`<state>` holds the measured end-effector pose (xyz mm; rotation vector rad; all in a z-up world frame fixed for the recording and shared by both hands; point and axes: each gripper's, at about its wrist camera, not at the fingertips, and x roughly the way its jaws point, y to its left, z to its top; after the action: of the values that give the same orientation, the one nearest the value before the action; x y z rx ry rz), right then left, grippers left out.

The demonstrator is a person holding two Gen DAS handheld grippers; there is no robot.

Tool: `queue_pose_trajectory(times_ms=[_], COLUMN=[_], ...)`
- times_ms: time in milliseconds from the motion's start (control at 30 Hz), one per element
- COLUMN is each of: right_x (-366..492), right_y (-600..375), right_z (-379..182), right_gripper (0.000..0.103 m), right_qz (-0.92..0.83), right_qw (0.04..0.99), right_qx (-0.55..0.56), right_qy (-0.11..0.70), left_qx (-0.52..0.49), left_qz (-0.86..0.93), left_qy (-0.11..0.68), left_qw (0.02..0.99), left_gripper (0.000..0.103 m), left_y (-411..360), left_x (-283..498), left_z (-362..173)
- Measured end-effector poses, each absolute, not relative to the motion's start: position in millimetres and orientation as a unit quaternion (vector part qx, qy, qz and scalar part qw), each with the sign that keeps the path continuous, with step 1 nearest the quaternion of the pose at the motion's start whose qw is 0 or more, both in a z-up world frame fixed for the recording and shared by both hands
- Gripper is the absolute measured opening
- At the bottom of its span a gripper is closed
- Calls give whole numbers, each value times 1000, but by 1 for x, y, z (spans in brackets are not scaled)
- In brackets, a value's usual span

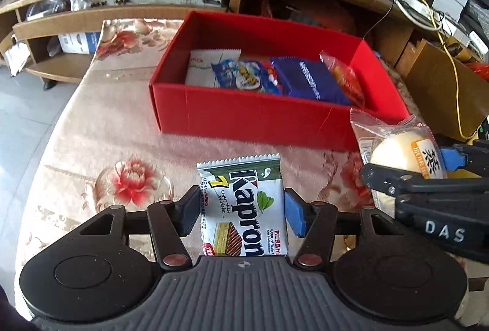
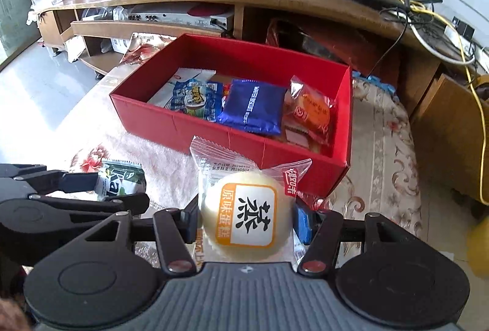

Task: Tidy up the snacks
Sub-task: 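Lift and carry the Kaprons wafer and bun bag over the red box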

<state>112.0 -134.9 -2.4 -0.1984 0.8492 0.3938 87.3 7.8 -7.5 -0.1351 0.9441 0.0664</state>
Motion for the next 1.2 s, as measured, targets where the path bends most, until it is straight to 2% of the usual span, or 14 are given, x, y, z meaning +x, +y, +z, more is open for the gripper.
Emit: queue_pose_trajectory(times_ms=[1200], right_x=[126], right_y=[-134], right_z=[39], right_gripper=[53], right_qz=[135], right_qw=[936], right_qx=[-107], right_qy=[309], left_qx=[-38], left_qz=[27], left_qy=[379], left_qw=[924], left_gripper=[63], left_y=[-3], left_x=[120], left_z=[37])
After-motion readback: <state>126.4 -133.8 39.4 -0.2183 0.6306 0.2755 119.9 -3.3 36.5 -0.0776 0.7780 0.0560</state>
